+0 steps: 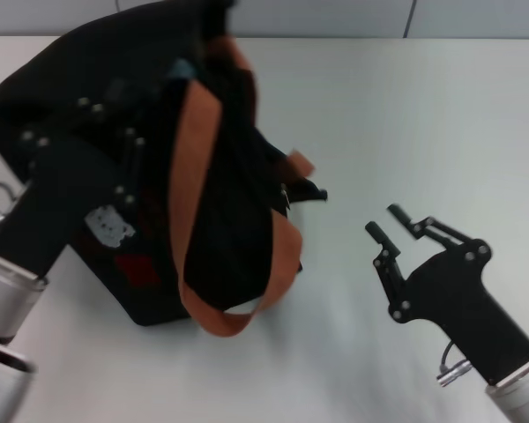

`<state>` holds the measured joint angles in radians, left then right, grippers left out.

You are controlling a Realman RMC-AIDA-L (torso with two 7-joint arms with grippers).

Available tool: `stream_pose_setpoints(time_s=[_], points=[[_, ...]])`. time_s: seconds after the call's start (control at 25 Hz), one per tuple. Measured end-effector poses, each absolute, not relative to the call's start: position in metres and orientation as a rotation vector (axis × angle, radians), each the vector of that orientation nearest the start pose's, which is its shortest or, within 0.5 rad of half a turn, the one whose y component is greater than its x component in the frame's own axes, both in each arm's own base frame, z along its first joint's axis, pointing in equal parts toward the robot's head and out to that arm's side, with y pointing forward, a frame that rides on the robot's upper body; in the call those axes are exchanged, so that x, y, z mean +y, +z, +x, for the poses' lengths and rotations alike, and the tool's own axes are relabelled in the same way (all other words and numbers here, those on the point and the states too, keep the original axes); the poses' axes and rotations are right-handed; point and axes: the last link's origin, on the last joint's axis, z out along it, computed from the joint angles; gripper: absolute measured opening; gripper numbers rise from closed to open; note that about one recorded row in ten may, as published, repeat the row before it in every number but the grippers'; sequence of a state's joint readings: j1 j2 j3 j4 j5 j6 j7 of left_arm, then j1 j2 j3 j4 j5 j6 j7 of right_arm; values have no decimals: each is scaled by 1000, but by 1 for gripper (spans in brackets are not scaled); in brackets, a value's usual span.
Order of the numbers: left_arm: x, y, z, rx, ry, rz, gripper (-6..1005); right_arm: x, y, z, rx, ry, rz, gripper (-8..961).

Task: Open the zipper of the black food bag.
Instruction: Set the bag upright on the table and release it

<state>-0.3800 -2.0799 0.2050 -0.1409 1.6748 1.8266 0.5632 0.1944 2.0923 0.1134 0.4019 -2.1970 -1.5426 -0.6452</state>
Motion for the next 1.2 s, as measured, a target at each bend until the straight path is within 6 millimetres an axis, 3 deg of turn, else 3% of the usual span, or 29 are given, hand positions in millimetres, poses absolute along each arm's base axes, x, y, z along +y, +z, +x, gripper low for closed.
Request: stream_pose_setpoints(time_s=[0.08, 0.12, 0.16, 0.32, 0.48, 0.6, 0.68, 0.72, 0.8, 0.92, 1.2], points=[[238, -21, -279, 355, -714, -1653, 157, 189, -91, 259, -254, 711, -1893, 106], [233, -17, -293, 198, -731, -1648, 157, 190, -88, 259, -222, 759, -1892, 133], [233, -17, -293, 198, -731, -1648, 156, 190, -88, 259, -222, 759, -1892, 167], [225, -20, -322, -98, -695, -1642, 154, 194, -86, 257, -203, 788, -1887, 304], [222, -32, -327, -195, -687, -1701, 151, 196, -84, 254, -190, 819, -1877, 447], [219, -51, -318, -247, -736, -1799, 148, 196, -80, 251, -161, 886, -1858, 555], [220, -63, -305, -237, -785, -1868, 147, 195, -75, 249, -148, 931, -1842, 643], [223, -76, -288, -213, -843, -1942, 147, 195, -71, 249, -149, 954, -1825, 688], [224, -81, -281, -202, -869, -1969, 146, 194, -68, 249, -155, 962, -1813, 776], [229, -92, -258, -152, -956, -2046, 150, 191, -61, 251, -161, 993, -1787, 780], [228, -88, -258, -139, -979, -2046, 158, 187, -38, 267, 3, 1189, -1816, 789]])
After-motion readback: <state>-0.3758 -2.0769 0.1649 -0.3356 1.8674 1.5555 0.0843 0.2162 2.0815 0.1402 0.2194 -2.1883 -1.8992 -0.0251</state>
